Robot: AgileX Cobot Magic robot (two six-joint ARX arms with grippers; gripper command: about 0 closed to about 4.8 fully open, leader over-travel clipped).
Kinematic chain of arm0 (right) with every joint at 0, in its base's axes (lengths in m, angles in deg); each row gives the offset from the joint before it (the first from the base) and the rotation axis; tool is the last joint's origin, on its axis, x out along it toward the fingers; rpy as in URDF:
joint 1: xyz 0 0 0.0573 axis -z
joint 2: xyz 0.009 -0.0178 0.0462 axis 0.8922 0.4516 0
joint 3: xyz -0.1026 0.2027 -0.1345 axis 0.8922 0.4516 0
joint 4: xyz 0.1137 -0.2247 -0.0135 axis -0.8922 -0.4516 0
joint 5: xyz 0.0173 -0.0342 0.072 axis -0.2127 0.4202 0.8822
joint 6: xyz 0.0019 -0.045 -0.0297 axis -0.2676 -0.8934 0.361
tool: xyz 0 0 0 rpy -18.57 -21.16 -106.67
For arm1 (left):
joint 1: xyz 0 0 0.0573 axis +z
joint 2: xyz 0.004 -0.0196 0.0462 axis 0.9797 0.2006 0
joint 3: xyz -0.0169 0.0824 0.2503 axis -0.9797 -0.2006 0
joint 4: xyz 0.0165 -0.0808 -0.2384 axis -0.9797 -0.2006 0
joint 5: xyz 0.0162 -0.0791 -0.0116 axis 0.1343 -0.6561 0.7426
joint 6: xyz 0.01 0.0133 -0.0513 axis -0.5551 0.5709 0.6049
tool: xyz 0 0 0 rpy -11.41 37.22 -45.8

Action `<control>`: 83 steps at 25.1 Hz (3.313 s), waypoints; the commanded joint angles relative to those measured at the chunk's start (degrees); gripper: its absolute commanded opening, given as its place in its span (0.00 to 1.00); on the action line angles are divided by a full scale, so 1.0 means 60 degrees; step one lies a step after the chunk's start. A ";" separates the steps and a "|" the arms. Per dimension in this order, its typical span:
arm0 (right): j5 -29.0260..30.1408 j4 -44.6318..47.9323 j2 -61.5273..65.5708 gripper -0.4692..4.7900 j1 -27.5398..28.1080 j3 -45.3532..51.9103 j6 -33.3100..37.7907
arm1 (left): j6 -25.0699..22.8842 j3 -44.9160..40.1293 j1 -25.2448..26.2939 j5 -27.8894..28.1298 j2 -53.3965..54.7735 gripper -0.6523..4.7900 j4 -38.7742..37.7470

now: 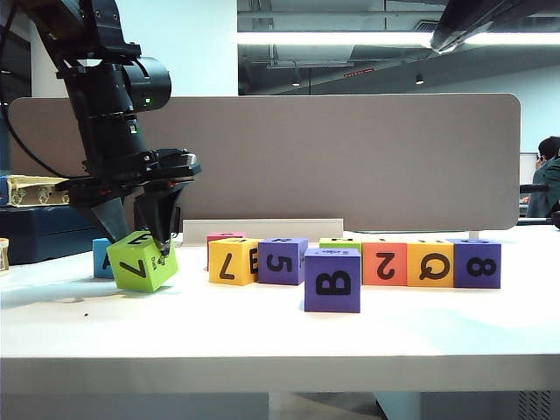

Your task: Select the appropriate blocks from the scattered letter blocks on the table and arrange them in a row to spell out "LEARNING".

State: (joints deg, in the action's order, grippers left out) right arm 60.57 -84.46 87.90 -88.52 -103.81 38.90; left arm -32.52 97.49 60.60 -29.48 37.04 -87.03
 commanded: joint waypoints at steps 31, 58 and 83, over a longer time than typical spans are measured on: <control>0.0018 0.0117 -0.0015 0.09 -0.0011 -0.0040 -0.0025 | 0.0357 0.2881 -0.0025 -0.1086 0.1996 0.56 -0.0863; 0.0022 -0.0091 -0.0015 0.09 -0.0015 -0.0040 -0.0025 | -0.0138 0.5763 -0.0015 0.0583 0.1927 0.88 -0.2648; -0.0018 -0.0160 -0.0015 0.09 -0.0011 -0.0040 -0.0025 | -0.0353 0.5931 0.1115 0.1140 0.3665 0.74 -0.3235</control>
State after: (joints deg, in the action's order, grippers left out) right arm 60.55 -85.94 87.90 -88.54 -103.81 38.90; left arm -34.27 133.05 67.23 -22.86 59.00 -106.79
